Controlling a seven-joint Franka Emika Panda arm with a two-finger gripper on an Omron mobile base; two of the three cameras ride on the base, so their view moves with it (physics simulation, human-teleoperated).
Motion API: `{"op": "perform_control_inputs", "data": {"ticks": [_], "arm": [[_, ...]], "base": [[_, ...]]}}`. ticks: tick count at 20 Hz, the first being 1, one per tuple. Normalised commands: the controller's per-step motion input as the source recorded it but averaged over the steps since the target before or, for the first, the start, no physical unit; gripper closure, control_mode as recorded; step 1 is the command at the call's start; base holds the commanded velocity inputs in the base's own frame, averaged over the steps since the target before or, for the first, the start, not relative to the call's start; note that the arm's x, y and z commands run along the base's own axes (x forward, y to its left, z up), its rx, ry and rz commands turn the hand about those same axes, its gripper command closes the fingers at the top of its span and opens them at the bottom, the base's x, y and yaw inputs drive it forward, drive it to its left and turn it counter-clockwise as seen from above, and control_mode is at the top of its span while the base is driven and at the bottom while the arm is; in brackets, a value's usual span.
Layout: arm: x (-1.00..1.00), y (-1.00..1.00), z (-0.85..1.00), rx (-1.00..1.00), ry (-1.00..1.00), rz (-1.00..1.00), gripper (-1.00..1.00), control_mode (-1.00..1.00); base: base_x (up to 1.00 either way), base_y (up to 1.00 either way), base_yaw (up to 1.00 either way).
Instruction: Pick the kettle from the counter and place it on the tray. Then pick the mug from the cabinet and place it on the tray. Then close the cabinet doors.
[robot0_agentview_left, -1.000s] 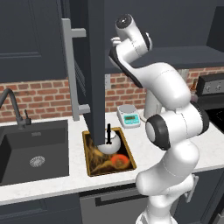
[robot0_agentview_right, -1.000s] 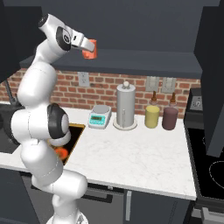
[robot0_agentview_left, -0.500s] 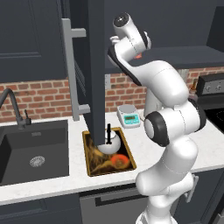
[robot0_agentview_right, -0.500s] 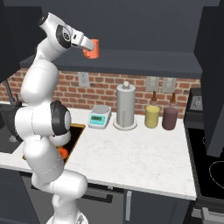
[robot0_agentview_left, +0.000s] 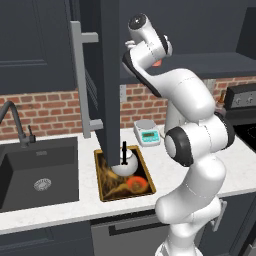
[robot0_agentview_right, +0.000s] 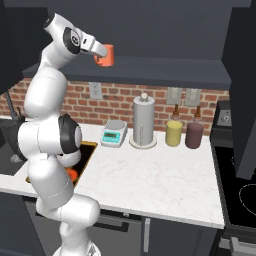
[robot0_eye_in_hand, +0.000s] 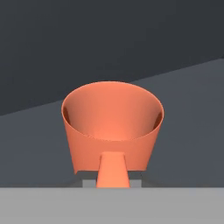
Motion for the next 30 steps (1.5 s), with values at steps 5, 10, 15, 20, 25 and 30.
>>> {"op": "perform_control_inputs", "data": {"ticks": [5, 10, 15, 20, 25, 30], "arm": [[-0.01, 0.00, -0.06, 0.00, -0.01, 0.00, 1.00, -1.00], [-0.19, 0.00, -0.07, 0.00, -0.10, 0.00, 1.00, -1.00], [-0.43, 0.00, 0.00, 0.00, -0.10, 0.00, 1.00, -1.00], [-0.74, -0.04, 0.00, 0.00, -0.08, 0.02, 1.00, -1.00], [-0.93, -0.15, 0.00, 0.00, -0.07, 0.12, 1.00, -1.00], [-0.77, -0.16, 0.00, -0.03, 0.00, 0.33, 1.00, -1.00]], "base": [[0.00, 0.00, 0.00], [0.00, 0.00, 0.00], [0.00, 0.00, 0.00], [0.00, 0.00, 0.00], [0.00, 0.00, 0.00], [0.00, 0.00, 0.00]]}}
